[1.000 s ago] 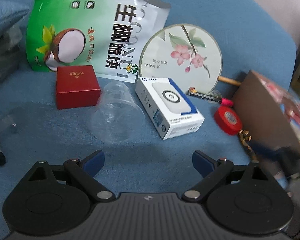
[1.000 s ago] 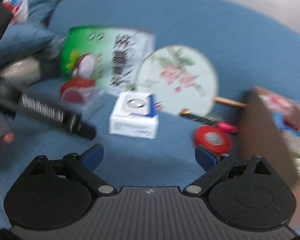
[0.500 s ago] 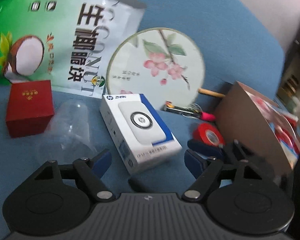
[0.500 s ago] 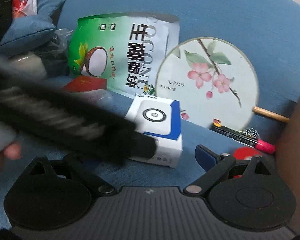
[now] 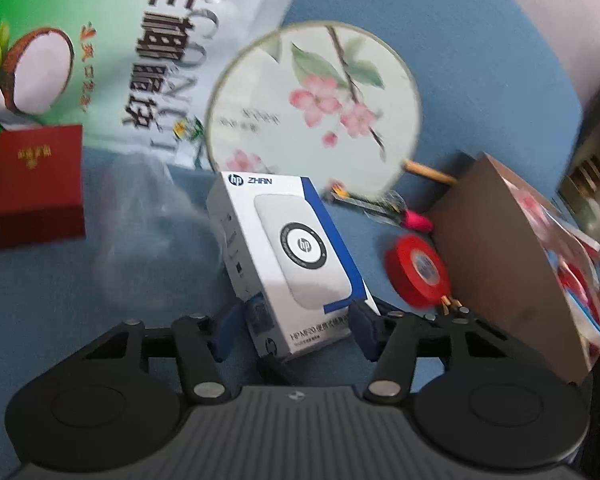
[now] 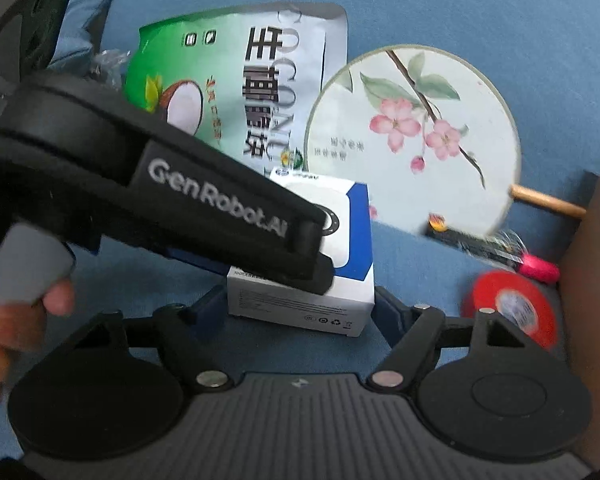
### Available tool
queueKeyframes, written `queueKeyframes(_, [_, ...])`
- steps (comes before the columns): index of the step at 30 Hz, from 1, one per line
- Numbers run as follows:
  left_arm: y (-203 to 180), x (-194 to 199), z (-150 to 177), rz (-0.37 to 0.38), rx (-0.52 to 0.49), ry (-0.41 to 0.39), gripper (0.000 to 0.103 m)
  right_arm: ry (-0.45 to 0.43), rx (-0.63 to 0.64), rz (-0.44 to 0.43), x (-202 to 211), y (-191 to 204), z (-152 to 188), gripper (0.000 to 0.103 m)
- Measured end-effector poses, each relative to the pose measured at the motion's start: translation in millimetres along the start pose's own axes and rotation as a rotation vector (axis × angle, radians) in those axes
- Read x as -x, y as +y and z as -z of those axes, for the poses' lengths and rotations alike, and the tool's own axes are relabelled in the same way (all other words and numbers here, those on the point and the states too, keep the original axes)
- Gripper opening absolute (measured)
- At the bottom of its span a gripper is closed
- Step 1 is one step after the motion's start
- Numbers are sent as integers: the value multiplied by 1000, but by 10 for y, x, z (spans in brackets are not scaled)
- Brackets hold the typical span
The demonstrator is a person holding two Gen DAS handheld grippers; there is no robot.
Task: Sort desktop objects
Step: 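Grasp the white HP power-bank box with the left gripper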
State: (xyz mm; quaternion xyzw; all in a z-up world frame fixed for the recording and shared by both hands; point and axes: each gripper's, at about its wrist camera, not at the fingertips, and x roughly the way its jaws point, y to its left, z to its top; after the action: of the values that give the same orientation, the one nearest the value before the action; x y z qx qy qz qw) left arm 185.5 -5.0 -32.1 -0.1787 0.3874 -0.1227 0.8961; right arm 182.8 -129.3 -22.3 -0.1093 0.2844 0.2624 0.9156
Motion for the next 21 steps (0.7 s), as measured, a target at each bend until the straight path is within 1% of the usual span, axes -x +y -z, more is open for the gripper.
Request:
queueKeyframes(2, [-113, 81, 105, 26, -13, 22, 52, 30, -17, 16, 161, 16, 101, 75])
queueKeyframes(6, [-373, 297, 411, 85, -41, 64, 51, 97, -63, 42, 504, 72, 243, 75])
queueKeyframes(9, [-521, 431, 657, 124, -56, 96, 51, 95, -96, 54, 832, 138, 486, 75])
queueKeyframes(11, [-559, 490, 784, 145, -44, 99, 54, 76, -124, 61, 1002, 174, 631, 76])
queueKeyframes(12, [-565, 504, 822, 140, -35, 98, 56, 67, -135, 63, 1059, 191, 680, 75])
queueKeyframes(13, [-577, 502, 843, 129, -32, 95, 61, 68, -143, 57, 1078, 196, 715, 76])
queueKeyframes(14, [-588, 499, 853, 117, -35, 87, 65, 69, -148, 53, 1064, 193, 741, 77])
queueKeyframes(15, [-596, 501, 855, 104, -40, 78, 66, 79, -151, 52, 1028, 183, 742, 77])
queueKeyframes(17, [-628, 493, 834, 81, -49, 68, 74, 64, -168, 51, 1006, 156, 717, 78])
queueKeyframes(19, [-643, 454, 801, 67, -47, 62, 76, 43, -176, 57, 1022, 151, 721, 81])
queueKeyframes(21, [-643, 413, 766, 59, -35, 59, 76, 36, -166, 69, 1001, 157, 719, 81])
